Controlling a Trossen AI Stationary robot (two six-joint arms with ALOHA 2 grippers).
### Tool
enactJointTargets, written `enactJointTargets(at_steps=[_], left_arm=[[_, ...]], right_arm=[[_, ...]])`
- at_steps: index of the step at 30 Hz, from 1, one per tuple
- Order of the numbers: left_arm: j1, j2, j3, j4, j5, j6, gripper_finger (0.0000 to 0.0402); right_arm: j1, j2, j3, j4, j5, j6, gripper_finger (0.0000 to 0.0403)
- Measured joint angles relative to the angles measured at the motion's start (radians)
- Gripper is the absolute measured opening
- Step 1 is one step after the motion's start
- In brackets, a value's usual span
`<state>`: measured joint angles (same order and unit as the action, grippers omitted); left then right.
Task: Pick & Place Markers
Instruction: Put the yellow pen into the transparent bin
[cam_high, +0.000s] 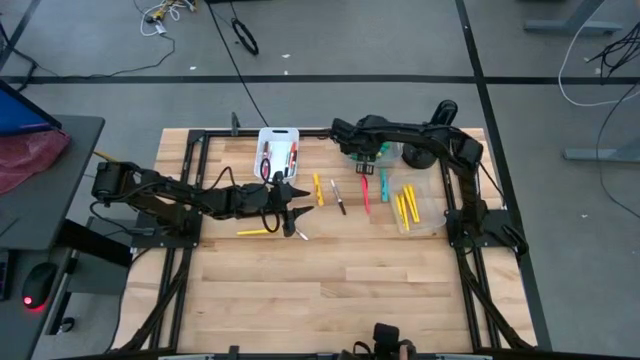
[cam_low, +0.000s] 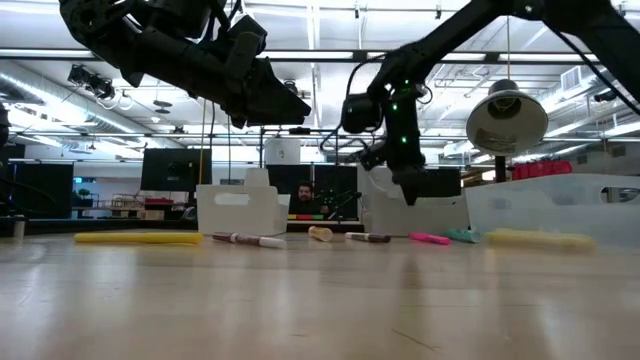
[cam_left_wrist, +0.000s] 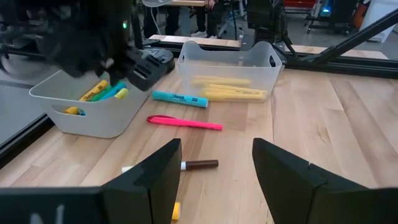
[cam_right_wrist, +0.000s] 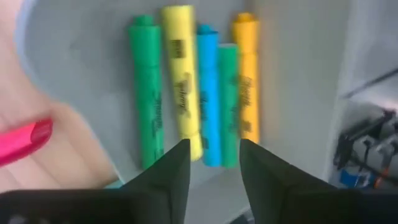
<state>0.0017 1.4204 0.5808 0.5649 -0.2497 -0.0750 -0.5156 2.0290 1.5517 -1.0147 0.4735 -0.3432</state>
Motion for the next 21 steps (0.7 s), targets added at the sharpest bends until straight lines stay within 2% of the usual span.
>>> enactJointTargets(at_steps=[5,9,14,16,21], left_arm=[[0.000,0.000,0.000,0.000,0.000,0.000,0.0206],[-0.004,0.000,0.000,-0.001,0.000,0.005,0.0206],[-0.045,0.000,0.000,-0.002,0.000,0.079,0.0206],[-0.069,0.000,0.000,-0.004,0.001,0.121,0.0206],[-0.124,0.000,0.000,-0.055,0.002,0.197,0.0206]], right_arm=[[0.040,-0.116,0.000,-0.021,0.014,0.172,0.0140],[0.140,-0.253,-0.023,-0.026,0.006,0.265,0.0120],[0.374,-0.427,-0.057,-0.009,-0.093,0.373,0.0087],[0.481,-0.483,-0.083,0.023,-0.101,0.427,0.0074],[0.738,-0.590,-0.239,0.251,-0.097,0.527,0.0047]])
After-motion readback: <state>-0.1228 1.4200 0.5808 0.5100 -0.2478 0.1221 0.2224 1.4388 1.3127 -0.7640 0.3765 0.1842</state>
